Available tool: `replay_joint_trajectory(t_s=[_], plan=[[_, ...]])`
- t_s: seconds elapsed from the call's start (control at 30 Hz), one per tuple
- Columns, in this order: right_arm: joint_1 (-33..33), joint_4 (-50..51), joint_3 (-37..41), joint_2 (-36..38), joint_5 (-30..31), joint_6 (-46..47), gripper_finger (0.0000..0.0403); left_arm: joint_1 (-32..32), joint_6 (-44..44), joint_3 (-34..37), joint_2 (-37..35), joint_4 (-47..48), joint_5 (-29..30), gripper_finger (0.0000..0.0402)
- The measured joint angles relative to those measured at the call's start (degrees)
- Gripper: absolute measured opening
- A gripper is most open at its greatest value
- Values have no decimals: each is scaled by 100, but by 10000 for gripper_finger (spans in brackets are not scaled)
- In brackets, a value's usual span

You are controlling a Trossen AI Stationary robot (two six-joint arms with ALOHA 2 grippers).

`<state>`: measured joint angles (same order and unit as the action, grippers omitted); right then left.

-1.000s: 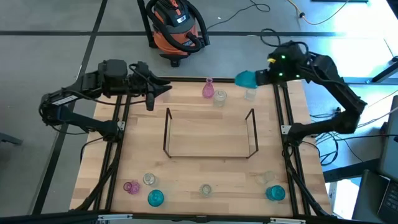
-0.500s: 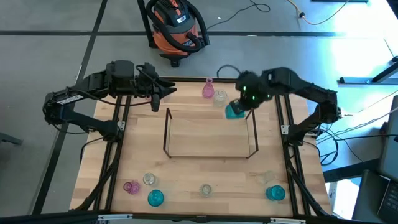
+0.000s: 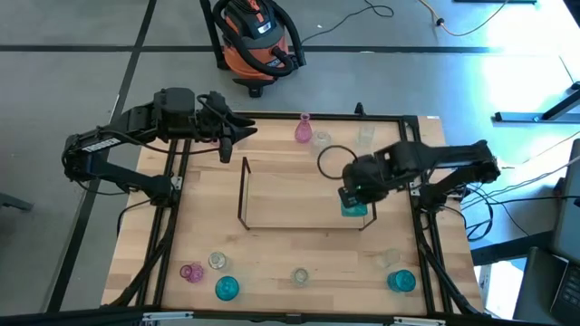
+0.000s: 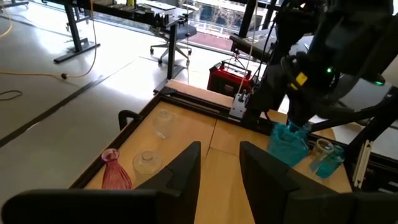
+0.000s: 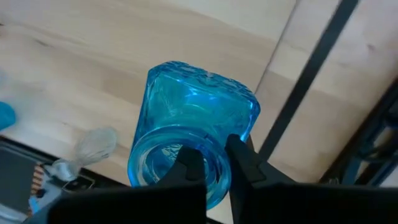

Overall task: Sort vases onto shelf
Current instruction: Put the blue vase on the shelf

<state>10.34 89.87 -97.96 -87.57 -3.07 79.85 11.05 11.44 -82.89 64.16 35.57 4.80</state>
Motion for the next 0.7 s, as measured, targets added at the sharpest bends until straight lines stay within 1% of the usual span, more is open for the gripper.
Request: replay_joint_trajectory(t_s=[0.13, 0.23, 0.37, 0.53, 0.7], plan=[[17, -182, 262, 34, -44, 229, 10, 2, -57, 0, 0, 0, 0, 105], [14, -702, 521, 35, -77, 297, 5, 2, -166, 0, 0, 0, 0, 105], [14, -1291, 1021, 35, -336, 427, 8, 2, -168, 0, 0, 0, -2, 105], [16, -1460, 1466, 33, -507, 602, 6, 2, -164, 0, 0, 4, -131, 105], [-37, -1459, 1494, 33, -426, 611, 9, 0, -162, 0, 0, 180, -251, 105]])
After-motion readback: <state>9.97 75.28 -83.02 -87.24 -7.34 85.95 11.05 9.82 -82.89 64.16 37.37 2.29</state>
